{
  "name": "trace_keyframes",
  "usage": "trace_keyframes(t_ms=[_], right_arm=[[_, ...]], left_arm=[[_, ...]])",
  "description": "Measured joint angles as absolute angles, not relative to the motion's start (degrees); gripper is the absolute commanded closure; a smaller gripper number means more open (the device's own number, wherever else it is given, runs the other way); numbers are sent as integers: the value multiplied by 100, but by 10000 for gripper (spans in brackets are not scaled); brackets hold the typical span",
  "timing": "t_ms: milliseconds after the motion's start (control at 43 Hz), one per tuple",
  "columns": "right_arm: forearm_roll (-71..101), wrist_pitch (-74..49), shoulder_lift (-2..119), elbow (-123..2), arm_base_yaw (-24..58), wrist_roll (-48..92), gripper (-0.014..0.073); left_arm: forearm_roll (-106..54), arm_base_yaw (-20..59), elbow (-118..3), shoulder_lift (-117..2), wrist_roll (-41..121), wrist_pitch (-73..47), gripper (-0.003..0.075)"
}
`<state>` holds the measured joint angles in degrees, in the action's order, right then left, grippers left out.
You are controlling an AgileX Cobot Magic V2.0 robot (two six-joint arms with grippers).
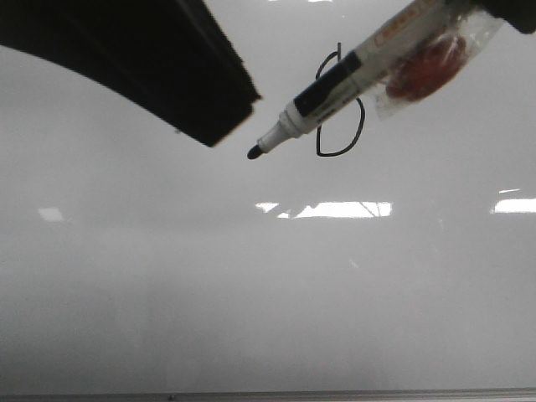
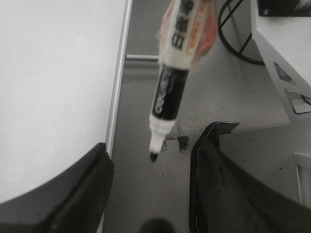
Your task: Write number 8 on whiteboard
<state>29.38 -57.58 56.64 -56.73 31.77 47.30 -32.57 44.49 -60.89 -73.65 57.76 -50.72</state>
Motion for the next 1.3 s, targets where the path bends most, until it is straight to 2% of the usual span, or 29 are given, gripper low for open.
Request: trace_keyframes(t_ms=[326,419,558,628,721,791,884,930,1070,1302], right_arm=[[2960,-5745,5664,-5673,3177,4777,654],[2960,-5745,5664,-5673,3177,4777,654],[2960,-5745,5664,-5673,3177,4777,620],[2960,-5722,5664,-5673,3177,4777,539],[2960,-5708,5664,-5673,3177,4783,313],[2960,-5670,5664,-5673,3177,4783,152],[2947,-5695,5664,-5673,3177,4783,6],[2854,-5741,5637,-5685,3120,4728,-15],[2280,-5841,5382,-5782,2764,4088,4],[1434,-6030,5055,-5797,2063,3008,4]], left_arm=[[-3348,4925,-6236,-7843,5776,-4534,344],[-3361,4925,-6236,-7843,5776,-4466,410],[-3369,4925,-6236,-7843,5776,-4446,556],[-3405,4925,-6236,-7843,5776,-4446,608],[-3403,4925,-6236,-7843,5814,-4456,671],[-3414,4937,-6236,-7843,5837,-4494,679],[-3371,4945,-6236,-7843,5744,-4482,678],[-3241,4918,-6236,-7803,5560,-4508,678],[-2199,4718,-6236,-7545,4341,-4652,678],[491,3836,-6236,-6920,1010,-5210,678]])
